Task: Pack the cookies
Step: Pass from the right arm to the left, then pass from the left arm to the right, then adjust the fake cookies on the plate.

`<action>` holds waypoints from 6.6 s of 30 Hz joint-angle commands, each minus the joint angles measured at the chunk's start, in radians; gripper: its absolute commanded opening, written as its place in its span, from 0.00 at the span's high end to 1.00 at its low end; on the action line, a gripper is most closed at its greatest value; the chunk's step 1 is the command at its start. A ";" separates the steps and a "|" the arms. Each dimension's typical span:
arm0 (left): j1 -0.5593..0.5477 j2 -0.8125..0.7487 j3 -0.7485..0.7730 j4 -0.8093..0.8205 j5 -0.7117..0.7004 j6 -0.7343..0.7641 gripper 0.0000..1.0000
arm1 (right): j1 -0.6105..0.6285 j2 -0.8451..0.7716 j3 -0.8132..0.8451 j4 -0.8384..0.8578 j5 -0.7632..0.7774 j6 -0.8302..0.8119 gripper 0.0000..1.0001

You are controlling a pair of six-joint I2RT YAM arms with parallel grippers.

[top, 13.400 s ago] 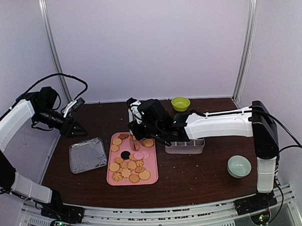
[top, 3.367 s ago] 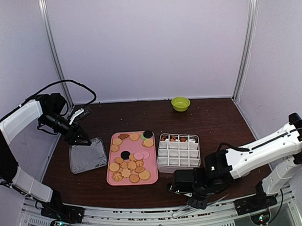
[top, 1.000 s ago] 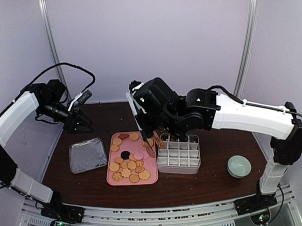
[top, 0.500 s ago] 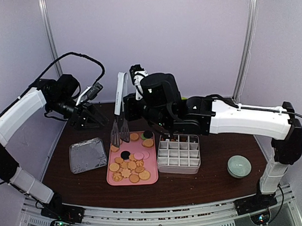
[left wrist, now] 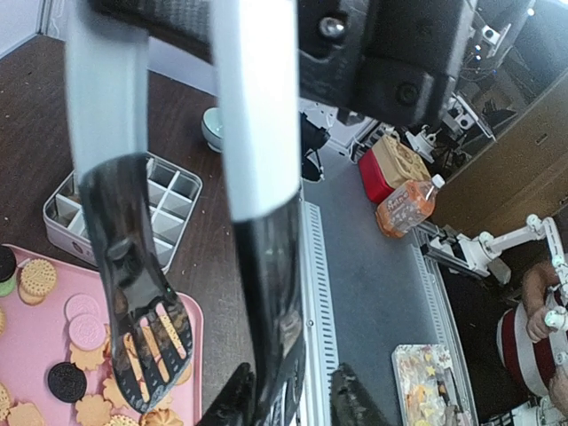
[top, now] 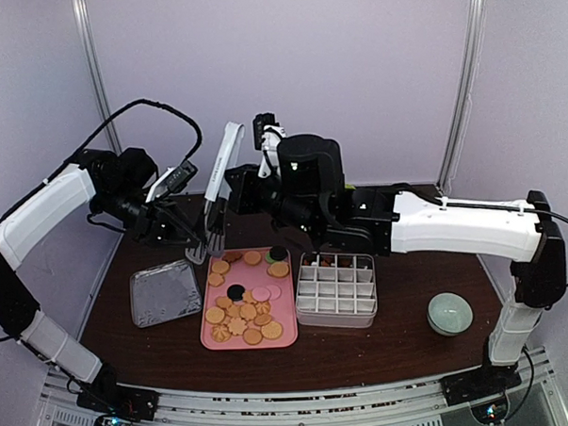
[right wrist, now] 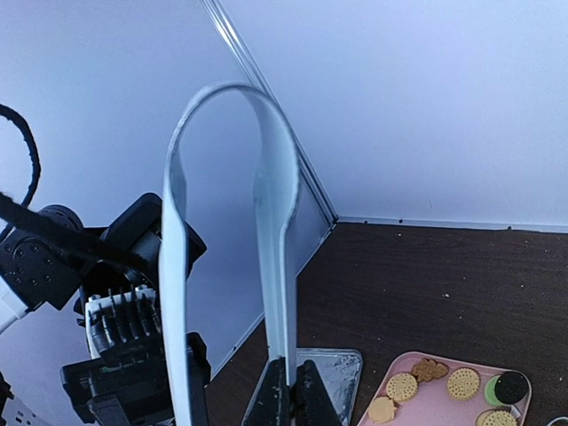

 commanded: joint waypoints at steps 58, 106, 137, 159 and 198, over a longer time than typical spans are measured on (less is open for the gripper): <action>-0.007 0.013 0.047 -0.163 -0.114 0.134 1.00 | -0.280 0.012 0.059 0.036 -1.127 0.040 0.41; -0.007 0.025 0.074 -0.181 -0.272 0.178 0.92 | -0.247 0.091 0.200 -0.244 -1.249 -0.085 0.70; 0.402 -0.155 -0.185 0.227 -0.704 -0.136 0.02 | -0.073 0.289 0.276 -0.271 -0.137 -0.282 0.72; 0.480 -0.082 -0.241 0.256 -0.694 -0.110 0.02 | -0.069 0.454 0.334 -0.217 -0.079 -0.235 0.64; 0.480 -0.080 -0.247 0.229 -0.674 -0.093 0.03 | -0.067 0.417 0.263 -0.094 -0.100 -0.157 0.65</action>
